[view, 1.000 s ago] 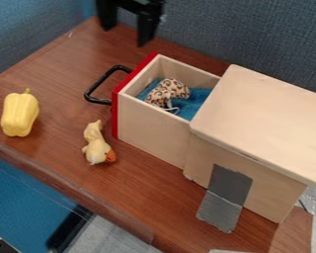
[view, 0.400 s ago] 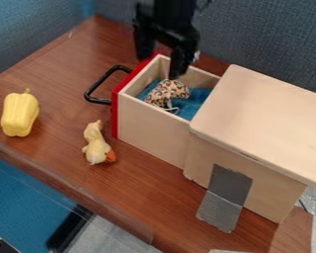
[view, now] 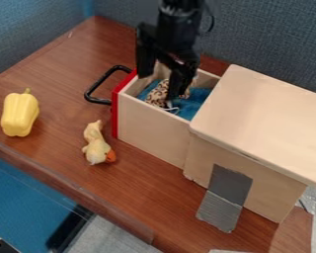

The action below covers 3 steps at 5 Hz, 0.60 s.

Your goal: Take the thing out of the drawer and put it on the left side of the table

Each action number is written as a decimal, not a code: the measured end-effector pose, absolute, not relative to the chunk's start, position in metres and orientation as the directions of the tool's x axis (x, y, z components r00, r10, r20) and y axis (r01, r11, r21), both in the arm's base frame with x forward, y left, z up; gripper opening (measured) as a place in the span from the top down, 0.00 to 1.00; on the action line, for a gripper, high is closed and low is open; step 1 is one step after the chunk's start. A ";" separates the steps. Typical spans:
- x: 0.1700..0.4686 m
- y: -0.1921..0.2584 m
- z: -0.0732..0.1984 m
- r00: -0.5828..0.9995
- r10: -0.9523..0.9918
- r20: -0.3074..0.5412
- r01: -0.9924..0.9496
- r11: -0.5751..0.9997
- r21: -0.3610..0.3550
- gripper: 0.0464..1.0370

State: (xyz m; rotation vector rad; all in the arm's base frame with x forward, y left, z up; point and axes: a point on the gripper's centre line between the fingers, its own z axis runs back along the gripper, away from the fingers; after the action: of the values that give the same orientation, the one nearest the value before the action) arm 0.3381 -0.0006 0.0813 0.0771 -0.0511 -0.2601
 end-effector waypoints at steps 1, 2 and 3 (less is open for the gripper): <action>0.334 -0.002 0.061 0.963 -0.269 0.006 0.267 0.958 0.108 0.04; 0.336 -0.001 0.053 0.970 -0.243 0.010 0.240 0.963 0.122 0.07; 0.335 0.001 0.048 0.970 -0.243 -0.002 0.242 0.964 0.108 0.35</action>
State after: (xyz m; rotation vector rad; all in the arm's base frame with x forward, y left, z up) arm 0.3354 0.0009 0.0480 0.1076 -0.0108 -0.2458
